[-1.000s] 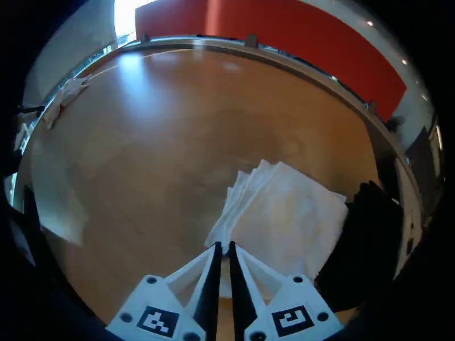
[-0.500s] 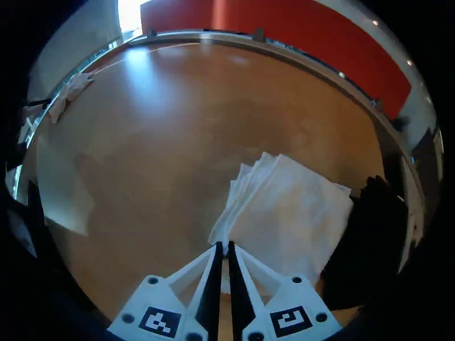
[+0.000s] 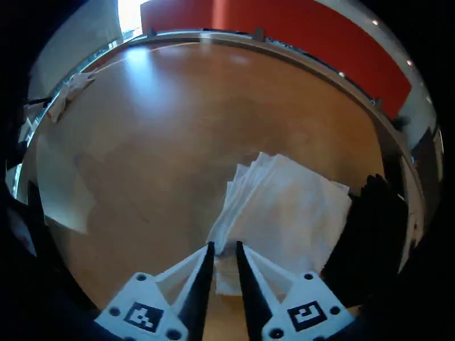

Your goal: Fold towel

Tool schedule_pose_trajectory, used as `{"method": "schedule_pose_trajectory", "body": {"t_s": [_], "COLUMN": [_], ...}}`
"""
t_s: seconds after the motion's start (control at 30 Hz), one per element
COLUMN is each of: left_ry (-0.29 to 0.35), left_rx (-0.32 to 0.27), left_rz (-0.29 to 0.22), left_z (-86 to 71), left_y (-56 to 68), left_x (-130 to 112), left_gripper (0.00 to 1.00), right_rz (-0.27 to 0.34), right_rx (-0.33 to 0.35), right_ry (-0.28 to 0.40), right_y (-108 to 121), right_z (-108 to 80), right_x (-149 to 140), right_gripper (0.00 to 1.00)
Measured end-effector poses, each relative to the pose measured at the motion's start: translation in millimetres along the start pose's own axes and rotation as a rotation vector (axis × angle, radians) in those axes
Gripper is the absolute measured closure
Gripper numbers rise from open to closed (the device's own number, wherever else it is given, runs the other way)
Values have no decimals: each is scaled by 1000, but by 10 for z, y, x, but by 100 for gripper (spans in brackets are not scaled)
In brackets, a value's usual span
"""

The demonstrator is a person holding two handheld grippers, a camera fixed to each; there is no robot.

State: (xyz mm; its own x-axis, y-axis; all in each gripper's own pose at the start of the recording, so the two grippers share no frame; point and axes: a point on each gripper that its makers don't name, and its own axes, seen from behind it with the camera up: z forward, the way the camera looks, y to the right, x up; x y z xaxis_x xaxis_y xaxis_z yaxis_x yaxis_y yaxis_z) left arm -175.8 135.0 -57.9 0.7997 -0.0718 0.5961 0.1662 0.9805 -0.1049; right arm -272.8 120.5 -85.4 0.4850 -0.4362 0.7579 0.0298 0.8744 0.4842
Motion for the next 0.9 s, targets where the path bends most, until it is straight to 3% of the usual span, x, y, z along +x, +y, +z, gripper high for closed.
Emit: {"method": "schedule_pose_trajectory", "body": {"t_s": [0.07, 0.23, 0.37, 0.5, 0.63, 0.9], "left_ry": [0, 1, 4, 9, 16, 34], "left_rx": [0, 0, 0, -1, 0, 0], "left_rz": [-1, -2, -5, -12, -14, -12], "left_z": [3, 9, 13, 10, 1, -11], "left_y": [-2, -7, -15, -33, -55, -98], "left_x": [5, 16, 21, 35, 60, 112], "left_gripper": [11, 11, 11, 11, 11, 11], "right_rz": [1, 5, 14, 33, 54, 113], "right_rx": [3, -1, -12, -1, -16, -55], "right_ry": [5, 20, 44, 65, 101, 194], "right_y": [-14, -23, -15, -54, -53, -50], "right_z": [-3, -21, -57, -89, -121, -187], "right_x": [8, 30, 68, 91, 150, 329], "right_gripper": [51, 44, 30, 30, 10, 7]}}
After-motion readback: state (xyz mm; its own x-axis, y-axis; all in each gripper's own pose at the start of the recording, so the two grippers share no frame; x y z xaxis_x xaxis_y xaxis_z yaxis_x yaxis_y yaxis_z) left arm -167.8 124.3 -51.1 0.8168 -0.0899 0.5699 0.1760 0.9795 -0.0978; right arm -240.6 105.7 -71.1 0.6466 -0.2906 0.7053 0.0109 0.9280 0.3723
